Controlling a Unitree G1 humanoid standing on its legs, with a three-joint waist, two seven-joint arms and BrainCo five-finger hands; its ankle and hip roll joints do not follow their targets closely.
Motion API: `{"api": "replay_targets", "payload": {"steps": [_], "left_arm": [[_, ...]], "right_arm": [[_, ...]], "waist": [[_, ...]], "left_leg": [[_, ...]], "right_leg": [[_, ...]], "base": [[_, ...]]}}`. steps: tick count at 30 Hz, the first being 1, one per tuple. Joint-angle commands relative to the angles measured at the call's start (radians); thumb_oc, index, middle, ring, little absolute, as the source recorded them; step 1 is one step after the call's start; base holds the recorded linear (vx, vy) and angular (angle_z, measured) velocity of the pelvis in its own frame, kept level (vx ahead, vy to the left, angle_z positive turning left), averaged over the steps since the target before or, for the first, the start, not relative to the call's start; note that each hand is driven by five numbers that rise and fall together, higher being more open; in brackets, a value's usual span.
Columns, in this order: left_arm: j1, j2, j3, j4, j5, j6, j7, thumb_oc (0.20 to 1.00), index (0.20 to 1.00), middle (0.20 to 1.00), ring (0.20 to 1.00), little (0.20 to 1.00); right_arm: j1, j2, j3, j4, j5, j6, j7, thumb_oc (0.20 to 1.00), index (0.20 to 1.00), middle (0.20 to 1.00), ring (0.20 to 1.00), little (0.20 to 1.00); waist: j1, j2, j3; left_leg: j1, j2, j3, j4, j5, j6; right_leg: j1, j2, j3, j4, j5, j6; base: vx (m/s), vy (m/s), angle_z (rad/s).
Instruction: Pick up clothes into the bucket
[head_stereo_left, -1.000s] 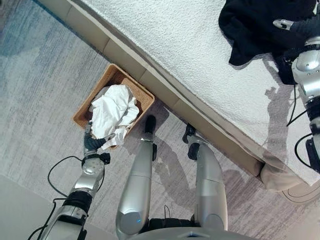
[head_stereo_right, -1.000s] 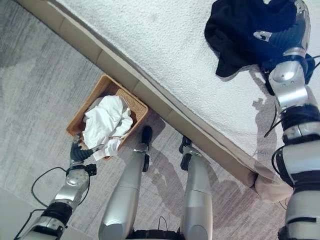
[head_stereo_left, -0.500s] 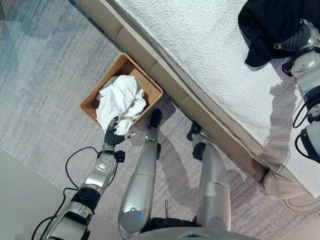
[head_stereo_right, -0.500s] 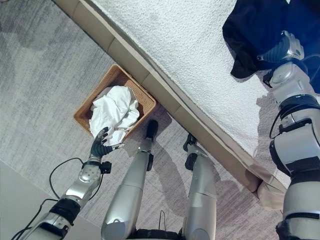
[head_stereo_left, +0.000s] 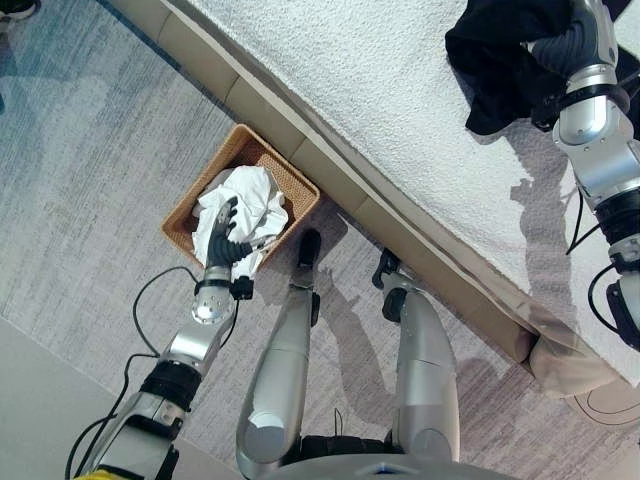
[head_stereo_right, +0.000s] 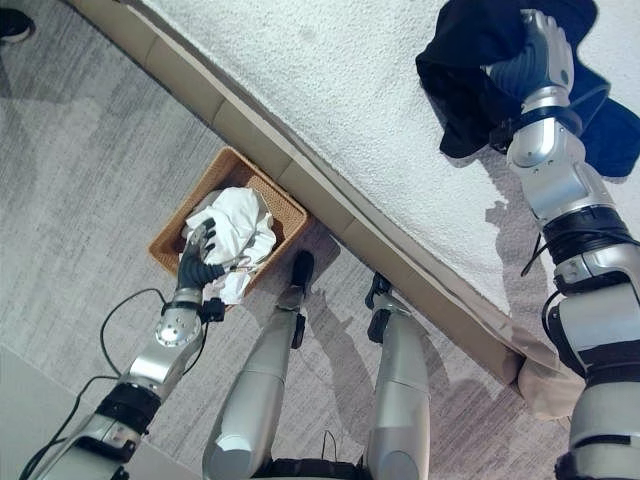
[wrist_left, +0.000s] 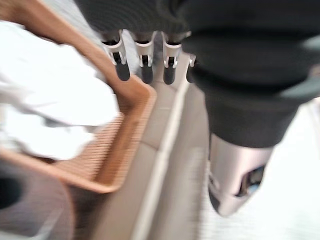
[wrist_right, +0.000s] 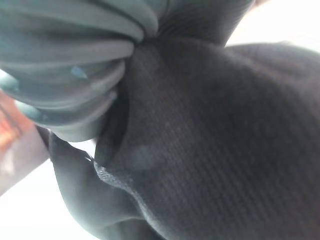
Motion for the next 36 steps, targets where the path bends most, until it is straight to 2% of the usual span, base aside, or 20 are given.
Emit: {"api": "replay_targets", "payload": {"steps": [1,4,5,7,8,11,14,15,17,23,31,36], "left_arm": [[-0.016,0.026,0.034,-0.097,-0.034,-0.072,-0.050,1.000,1.000,1.000,1.000,1.000],[-0.032,0.049,0.045,-0.137,-0.023,-0.069,-0.065,1.000,1.000,1.000,1.000,1.000],[-0.061,0.072,0.050,-0.174,0.024,-0.059,-0.071,1.000,1.000,1.000,1.000,1.000],[-0.073,0.087,0.050,-0.189,0.051,-0.056,-0.076,1.000,1.000,1.000,1.000,1.000],[-0.117,0.125,0.040,-0.204,0.107,-0.050,-0.083,1.000,1.000,1.000,1.000,1.000],[-0.180,0.167,0.007,-0.211,0.159,-0.038,-0.117,1.000,1.000,1.000,1.000,1.000],[-0.219,0.161,-0.013,-0.208,0.172,-0.029,-0.141,1.000,1.000,1.000,1.000,1.000],[-0.220,0.160,-0.013,-0.208,0.172,-0.029,-0.141,1.000,1.000,1.000,1.000,1.000],[-0.258,0.160,-0.042,-0.210,0.171,-0.023,-0.171,1.000,1.000,1.000,1.000,1.000],[-0.350,0.115,-0.127,-0.171,0.182,-0.003,-0.205,1.000,1.000,1.000,1.000,1.000],[-0.428,0.053,-0.246,-0.113,0.167,0.018,-0.271,1.000,1.000,1.000,1.000,1.000],[-0.428,-0.008,-0.274,-0.074,0.120,0.027,-0.286,1.000,1.000,1.000,1.000,1.000]], "right_arm": [[0.055,0.009,-0.093,-0.148,0.101,-0.134,-0.035,0.200,0.200,0.200,0.200,0.200],[0.137,0.050,-0.156,-0.249,0.155,-0.159,0.002,0.200,0.200,0.200,0.200,0.200],[0.206,0.089,-0.195,-0.316,0.194,-0.178,0.044,0.200,0.200,0.200,0.200,0.200],[0.235,0.093,-0.203,-0.357,0.211,-0.178,0.078,0.200,0.200,0.200,0.200,0.200],[0.288,0.116,-0.208,-0.404,0.258,-0.189,0.133,0.200,0.200,0.200,0.200,0.200],[0.330,0.104,-0.182,-0.473,0.320,-0.188,0.234,0.200,0.200,0.200,0.200,0.200],[0.338,0.075,-0.143,-0.520,0.358,-0.167,0.319,0.200,0.200,0.200,0.200,0.200],[0.338,0.075,-0.144,-0.520,0.359,-0.167,0.319,0.200,0.200,0.200,0.200,0.200],[0.327,0.047,-0.100,-0.563,0.391,-0.153,0.381,0.200,0.200,0.200,0.200,0.200],[0.289,0.067,-0.023,-0.607,0.419,-0.126,0.450,0.200,0.200,0.200,0.200,0.200],[0.240,0.094,0.029,-0.641,0.404,-0.109,0.475,0.200,0.200,0.200,0.200,0.200],[0.215,0.107,0.035,-0.655,0.392,-0.112,0.465,0.200,0.200,0.200,0.200,0.200]], "waist": [[-0.065,0.007,-0.020],[-0.073,-0.004,-0.020],[-0.085,-0.009,-0.020],[-0.088,-0.013,-0.028],[-0.103,-0.015,-0.065],[-0.120,-0.016,-0.120],[-0.129,-0.012,-0.170],[-0.129,-0.013,-0.171],[-0.135,-0.004,-0.220],[-0.143,0.003,-0.291],[-0.150,0.006,-0.357],[-0.153,-0.001,-0.381]], "left_leg": [[0.091,0.034,-0.011,0.027,-0.072,-0.014],[0.157,0.041,-0.001,0.032,-0.093,-0.009],[0.219,0.044,0.010,0.037,-0.111,-0.005],[0.250,0.047,0.017,0.032,-0.118,-0.005],[0.296,0.051,0.028,0.022,-0.128,-0.003],[0.361,0.052,0.044,-0.013,-0.133,-0.006],[0.417,0.055,0.060,-0.047,-0.134,-0.007],[0.416,0.054,0.060,-0.052,-0.127,-0.006],[0.463,0.056,0.073,-0.087,-0.125,-0.007],[0.552,0.069,0.084,-0.150,-0.117,-0.012],[0.623,0.082,0.085,-0.196,-0.113,-0.015],[0.640,0.086,0.082,-0.217,-0.108,-0.018]], "right_leg": [[0.156,-0.006,0.054,0.000,-0.060,0.096],[0.219,0.003,0.068,-0.011,-0.061,0.098],[0.281,0.009,0.080,-0.025,-0.060,0.100],[0.311,0.011,0.086,-0.038,-0.058,0.102],[0.355,0.014,0.095,-0.065,-0.050,0.108],[0.422,0.020,0.104,-0.119,-0.036,0.115],[0.477,0.030,0.113,-0.164,-0.024,0.119],[0.476,0.030,0.113,-0.169,-0.018,0.119],[0.519,0.039,0.117,-0.209,-0.010,0.124],[0.605,0.052,0.101,-0.262,-0.012,0.124],[0.680,0.059,0.072,-0.296,-0.024,0.122],[0.705,0.062,0.058,-0.324,-0.022,0.120]], "base": [[0.05,0.042,-0.35],[0.05,0.041,-0.34],[0.06,0.053,-0.24],[0.08,0.050,-0.21],[0.11,0.044,-0.31],[0.11,0.039,-0.25],[0.08,0.018,-0.24],[0.10,0.020,-0.06],[0.10,0.023,-0.15],[0.08,-0.014,-0.12],[0.07,-0.017,0.00],[0.04,-0.011,0.05]]}}
